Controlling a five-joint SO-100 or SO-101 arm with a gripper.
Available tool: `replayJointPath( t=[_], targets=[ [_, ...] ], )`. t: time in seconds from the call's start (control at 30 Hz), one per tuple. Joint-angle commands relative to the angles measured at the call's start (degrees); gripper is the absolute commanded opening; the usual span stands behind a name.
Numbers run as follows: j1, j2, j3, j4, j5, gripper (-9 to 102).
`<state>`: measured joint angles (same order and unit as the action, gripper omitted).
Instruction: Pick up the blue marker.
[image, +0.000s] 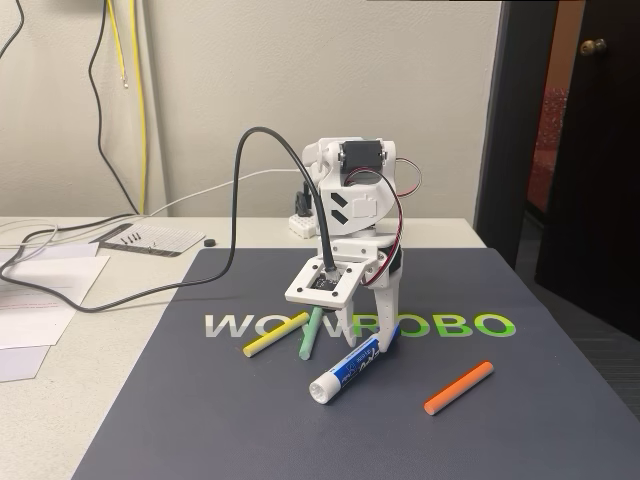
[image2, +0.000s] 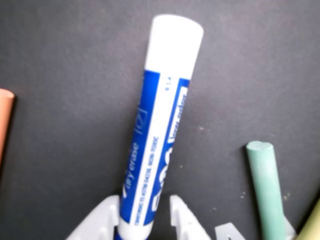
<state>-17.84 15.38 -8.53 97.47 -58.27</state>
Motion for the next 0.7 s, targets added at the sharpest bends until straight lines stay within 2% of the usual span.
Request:
replayJointPath(
  t=[0.0, 0.3, 0.47, 0.67],
  targets=[
    [-0.4, 2.6, -0.9, -0.9, 0.4, 11],
    [-0.6, 1.1, -0.9, -3.4, 0.4, 10],
    [0.0, 0.4, -0.9, -4.5, -0.8, 15],
    [0.3, -0.4, -1.0, -5.8, -1.4, 16]
  ],
)
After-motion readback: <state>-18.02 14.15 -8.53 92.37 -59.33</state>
